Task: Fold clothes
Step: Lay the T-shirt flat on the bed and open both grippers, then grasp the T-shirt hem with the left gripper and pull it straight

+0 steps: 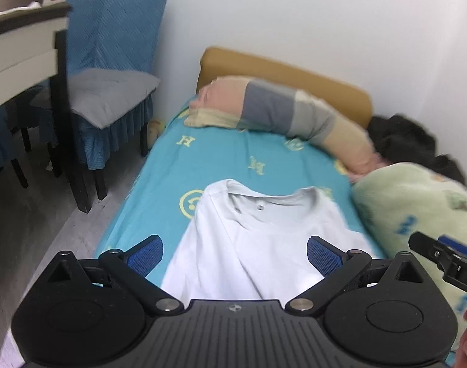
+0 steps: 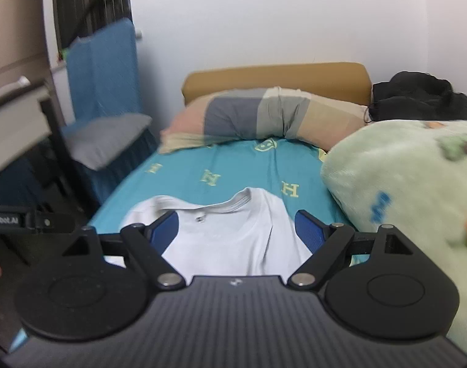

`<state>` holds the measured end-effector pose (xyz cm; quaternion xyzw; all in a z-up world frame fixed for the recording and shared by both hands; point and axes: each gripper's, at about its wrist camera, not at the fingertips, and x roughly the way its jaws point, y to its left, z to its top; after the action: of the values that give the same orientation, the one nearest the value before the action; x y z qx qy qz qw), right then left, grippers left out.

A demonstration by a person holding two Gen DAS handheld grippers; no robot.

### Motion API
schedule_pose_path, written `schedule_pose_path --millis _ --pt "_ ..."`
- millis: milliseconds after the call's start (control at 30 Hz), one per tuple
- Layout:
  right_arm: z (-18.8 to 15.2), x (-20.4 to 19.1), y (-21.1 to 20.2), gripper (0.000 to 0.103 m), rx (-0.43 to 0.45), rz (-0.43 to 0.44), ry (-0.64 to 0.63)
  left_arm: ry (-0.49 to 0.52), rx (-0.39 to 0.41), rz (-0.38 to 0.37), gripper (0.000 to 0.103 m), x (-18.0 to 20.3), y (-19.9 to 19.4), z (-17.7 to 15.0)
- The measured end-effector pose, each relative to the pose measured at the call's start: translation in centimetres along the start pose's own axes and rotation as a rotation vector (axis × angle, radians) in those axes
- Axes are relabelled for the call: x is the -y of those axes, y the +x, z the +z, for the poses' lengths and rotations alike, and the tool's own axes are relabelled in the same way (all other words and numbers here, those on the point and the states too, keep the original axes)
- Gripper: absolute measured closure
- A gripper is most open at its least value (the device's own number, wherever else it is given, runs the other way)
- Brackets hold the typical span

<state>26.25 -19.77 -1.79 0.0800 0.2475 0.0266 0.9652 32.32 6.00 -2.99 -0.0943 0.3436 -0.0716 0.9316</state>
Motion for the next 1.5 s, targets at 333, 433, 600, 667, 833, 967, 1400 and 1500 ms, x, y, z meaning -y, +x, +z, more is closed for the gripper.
schedule_pose_path --millis 333,433,600,667,833,967,1400,1500 --pt "-7.3 0.6 -17.0 0.019 0.057 0.05 0.026 -0.039 0.074 -0.001 0.009 1.8 -13.0 -10.9" --pt "-9.0 0.6 -19.2 0.019 0.082 0.072 0.012 -0.082 0.046 0.01 0.009 1.5 -12.6 -13.1" --pt "-11.8 1.5 -19.3 0.019 0.106 0.088 0.047 -0.107 -0.049 0.043 0.009 1.0 -9.4 -15.0" --pt "-12.8 1.5 -19.4 0.019 0.118 0.055 0.024 -0.096 -0.073 0.062 0.009 0.9 -7.9 -15.3" --pt "-13.2 2.2 -18.3 0.019 0.098 0.057 0.053 -0.204 -0.107 0.064 0.009 -1.1 -5.4 -15.6" --pt "-13.3 2.4 -17.3 0.019 0.098 0.038 0.055 -0.338 -0.133 0.062 0.009 -3.3 -3.4 -15.7" --pt "-14.3 4.6 -13.5 0.019 -0.001 -0.067 0.108 -0.705 -0.115 0.058 0.032 -9.5 1.0 -16.5" --pt "-14.7 4.8 -12.8 0.019 -0.02 -0.063 0.127 -0.76 -0.071 0.053 0.034 -10.2 1.0 -16.9"
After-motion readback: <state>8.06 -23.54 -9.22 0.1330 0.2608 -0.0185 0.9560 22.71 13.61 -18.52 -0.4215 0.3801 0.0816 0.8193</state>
